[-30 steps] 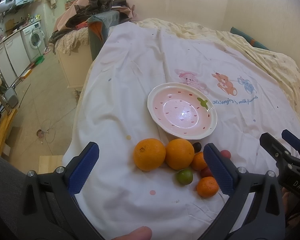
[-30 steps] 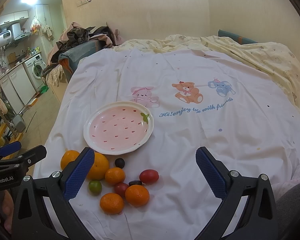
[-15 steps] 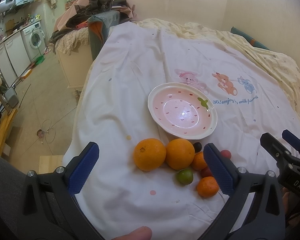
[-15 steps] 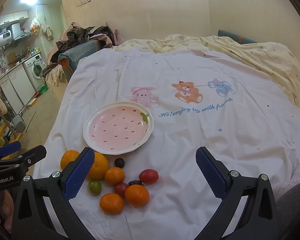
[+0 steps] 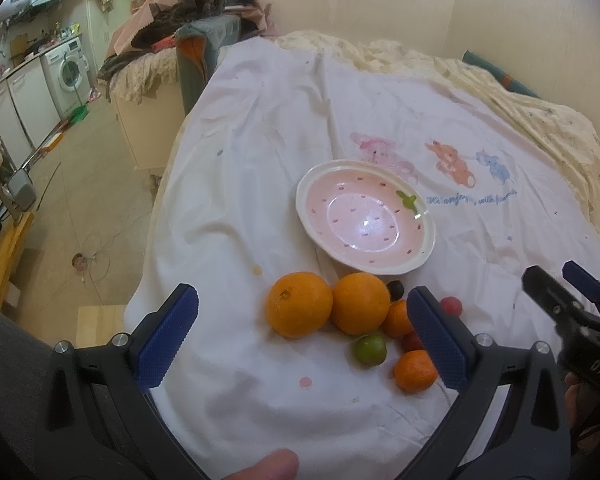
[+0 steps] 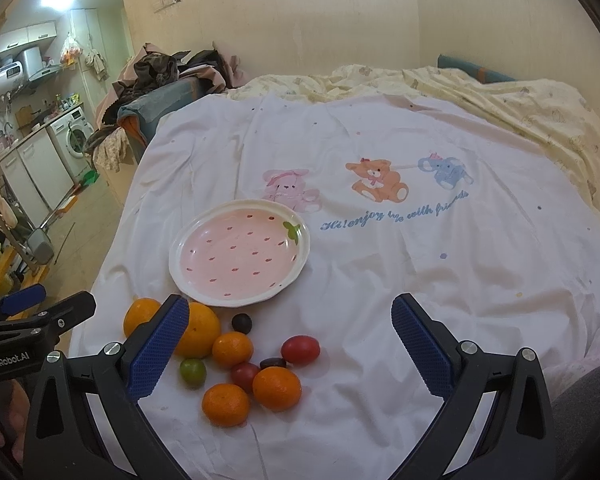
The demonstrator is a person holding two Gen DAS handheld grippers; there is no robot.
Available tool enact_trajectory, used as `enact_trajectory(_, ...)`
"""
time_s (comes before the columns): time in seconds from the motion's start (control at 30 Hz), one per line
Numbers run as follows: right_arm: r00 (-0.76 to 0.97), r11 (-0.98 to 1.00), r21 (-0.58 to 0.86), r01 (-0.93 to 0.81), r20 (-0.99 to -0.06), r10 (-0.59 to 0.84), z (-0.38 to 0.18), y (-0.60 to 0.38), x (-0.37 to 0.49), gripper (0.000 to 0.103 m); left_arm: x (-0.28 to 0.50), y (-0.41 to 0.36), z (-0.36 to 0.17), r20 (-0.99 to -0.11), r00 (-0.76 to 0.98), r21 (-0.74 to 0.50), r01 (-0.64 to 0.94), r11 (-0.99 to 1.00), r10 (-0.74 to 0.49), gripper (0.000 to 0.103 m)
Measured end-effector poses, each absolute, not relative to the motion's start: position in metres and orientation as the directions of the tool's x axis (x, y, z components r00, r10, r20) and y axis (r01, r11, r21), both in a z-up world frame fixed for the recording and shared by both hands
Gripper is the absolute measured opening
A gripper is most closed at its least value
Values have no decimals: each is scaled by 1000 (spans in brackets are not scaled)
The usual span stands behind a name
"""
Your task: Organize fruits
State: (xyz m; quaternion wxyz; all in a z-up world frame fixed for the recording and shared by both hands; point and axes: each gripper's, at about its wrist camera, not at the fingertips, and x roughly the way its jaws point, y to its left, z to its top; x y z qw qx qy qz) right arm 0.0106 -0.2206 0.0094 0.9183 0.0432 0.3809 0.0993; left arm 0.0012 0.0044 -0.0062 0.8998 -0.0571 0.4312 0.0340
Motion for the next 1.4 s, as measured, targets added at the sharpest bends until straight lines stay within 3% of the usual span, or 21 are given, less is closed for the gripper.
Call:
enact_trajectory(0.27,634,975,215,-58,-746,202,-4,-240,19,103,45,19,-53,-947,320,-59,-141,988,-11,101)
enact_trajectory(0.37,615,974,224,-46,-761,204,-9,-243,21,103,64,17,-72,-974,216,-104,-124,987,-76,93)
enact_trajectory(0.53,591,973,227,-44,-779,209,-16,-244,23,103,91,-6,-95,-993,103,-62,23,998,-65,80)
enact_trajectory(0.67,579,974,223,-47,-788,209,-18,-242,24,103,102,-13,-98,-995,101,-4,74,997,-12,78)
enact_trajectory(0.87,571,975,221,-34,-796,200,-21,-244,28,103,105,-9,-102,-991,78,-101,61,993,-106,66)
enact_trajectory(1.1,553,973,229,-11,-810,197,-27,-249,31,103,103,2,-104,-984,82,-157,16,987,-158,65)
enact_trajectory(1.17,544,969,246,-11,-812,212,-29,-251,31,103,101,6,-102,-985,97,-141,16,990,-142,54)
enact_trajectory(1.4,434,931,365,0,-839,329,-41,-260,44,103,89,14,-83,-979,149,-138,17,990,-139,49)
